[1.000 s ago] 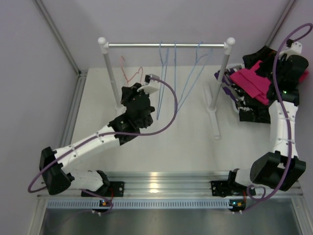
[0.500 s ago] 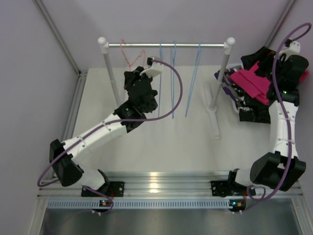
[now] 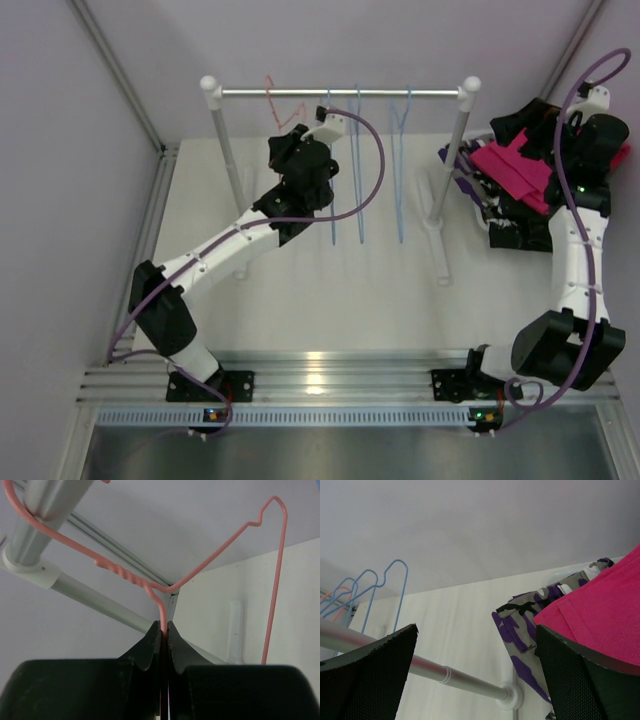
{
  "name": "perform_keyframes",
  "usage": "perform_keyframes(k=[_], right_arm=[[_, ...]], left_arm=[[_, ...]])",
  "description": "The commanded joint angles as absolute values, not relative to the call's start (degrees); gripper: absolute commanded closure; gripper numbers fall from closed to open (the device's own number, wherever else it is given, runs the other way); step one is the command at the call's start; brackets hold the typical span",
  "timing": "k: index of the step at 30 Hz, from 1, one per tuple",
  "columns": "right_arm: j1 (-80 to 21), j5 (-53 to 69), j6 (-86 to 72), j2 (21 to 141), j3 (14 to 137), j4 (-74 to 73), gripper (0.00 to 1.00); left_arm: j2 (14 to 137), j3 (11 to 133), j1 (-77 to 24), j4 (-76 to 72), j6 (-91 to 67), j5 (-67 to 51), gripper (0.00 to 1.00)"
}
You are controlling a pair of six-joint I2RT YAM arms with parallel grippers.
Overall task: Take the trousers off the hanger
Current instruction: Place the hanger at the clothesline.
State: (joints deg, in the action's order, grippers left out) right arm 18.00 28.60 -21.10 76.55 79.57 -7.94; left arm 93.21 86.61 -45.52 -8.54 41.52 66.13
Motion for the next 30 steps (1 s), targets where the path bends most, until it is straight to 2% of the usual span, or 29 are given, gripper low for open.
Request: perform_keyframes(k=[1, 7, 9, 13, 16, 21, 27, 30], right_arm=[[17.67, 29.79, -19.78, 75.50, 79.37, -3.34, 0.01], [17.67, 30.06, -19.86, 76.29, 79.01, -3.08, 0.01], [17.67, 30.06, -20.13, 76.38, 78.84, -2.99, 0.01], [17.75, 30.23, -20.57, 76.46, 78.22, -2.64, 0.01], [17.67, 30.23, -20.65, 76.46, 78.13, -2.55, 0.01], [17.67, 30.15, -20.83, 76.46, 78.75, -3.16, 0.01], [17.49, 30.41, -20.92, 76.03, 78.40, -3.25, 0.01], [17.14, 31.11, -20.92, 75.76, 79.45, -4.65, 0.01]], left_arm=[[93.43, 89.38, -44.13, -6.24, 37.45, 64.34, 1.00], [92.73, 89.04, -44.21, -1.06, 32.18, 64.42, 1.00], [92.11, 87.46, -44.21, -0.79, 31.47, 64.86, 0.95], [90.53, 85.08, -44.21, -0.71, 29.89, 65.48, 0.74], [90.44, 84.73, -44.30, 1.74, 27.96, 65.57, 0.64], [90.35, 84.02, -44.30, 2.98, 26.55, 65.92, 0.60], [88.33, 83.67, -44.30, 5.18, 24.09, 66.62, 0.46], [85.70, 87.09, -44.38, 13.31, 17.34, 64.96, 0.44]])
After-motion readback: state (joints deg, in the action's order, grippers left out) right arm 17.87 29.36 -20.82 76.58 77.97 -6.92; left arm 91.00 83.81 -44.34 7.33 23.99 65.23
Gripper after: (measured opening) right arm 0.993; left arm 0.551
